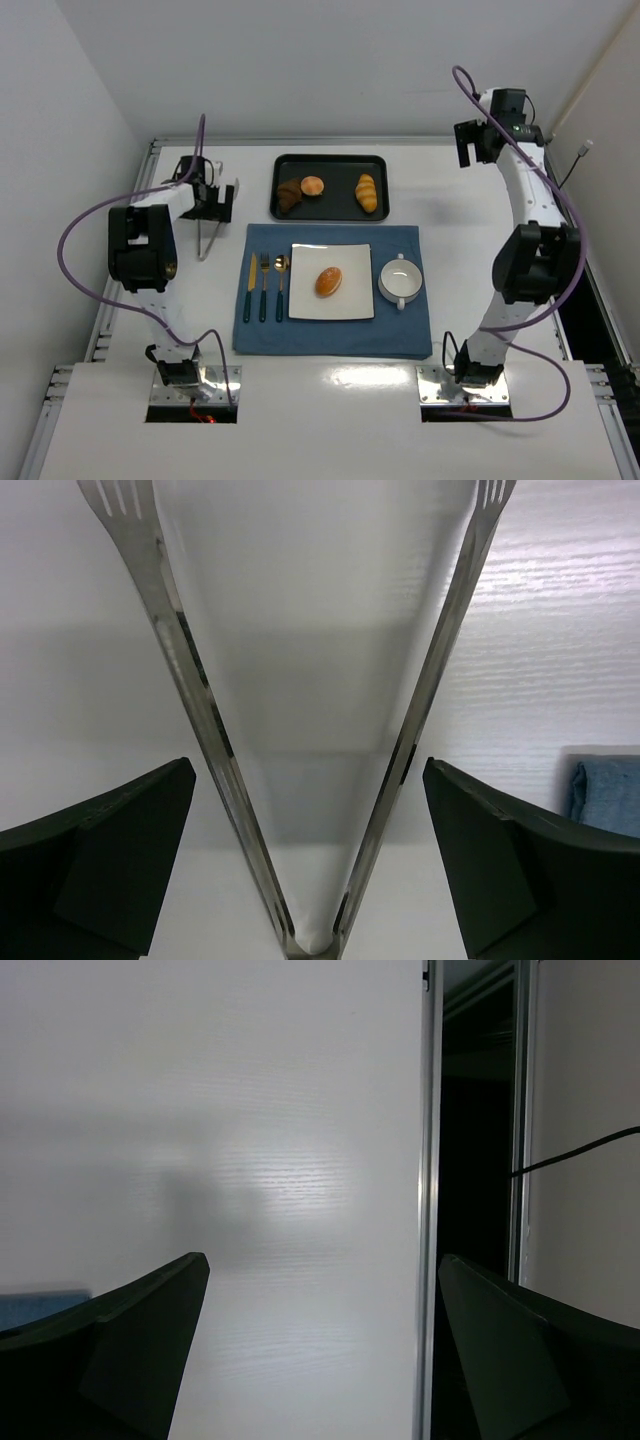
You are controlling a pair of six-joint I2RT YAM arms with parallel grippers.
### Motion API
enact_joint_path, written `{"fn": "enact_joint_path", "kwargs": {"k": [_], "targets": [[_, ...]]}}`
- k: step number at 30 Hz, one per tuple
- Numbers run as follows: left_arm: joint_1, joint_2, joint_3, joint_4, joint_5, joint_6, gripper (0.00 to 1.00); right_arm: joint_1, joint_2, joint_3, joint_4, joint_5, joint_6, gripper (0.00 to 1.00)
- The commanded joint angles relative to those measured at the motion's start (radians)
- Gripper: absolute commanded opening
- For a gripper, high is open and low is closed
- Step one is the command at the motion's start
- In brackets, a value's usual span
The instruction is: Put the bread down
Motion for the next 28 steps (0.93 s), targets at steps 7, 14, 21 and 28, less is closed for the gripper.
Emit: {"fn": "enact_joint_path", "kwargs": {"k": [7,14,21,28], "targets": [[0.008,-0.221,0.157,-0.104,0.086,-0.014,1.0,-0.011,-0.151,-0.032,0.02,0.003,-0.007,1.0],[0.058,-0.436,0.175,-0.164,0.135,-0.034,1.0,-0.041,-0.313,-0.133,0.021,0.028,0.002,1.0],[0.118,-0.561,0.078,-0.196,0.157,-0.034,1.0,-0.063,-0.443,-0.254,0.04,0.024,0.002,1.0],[0.127,-0.614,0.03,-0.197,0.166,-0.034,1.0,-0.083,-0.503,-0.311,0.049,-0.009,0.022,1.0]]}}
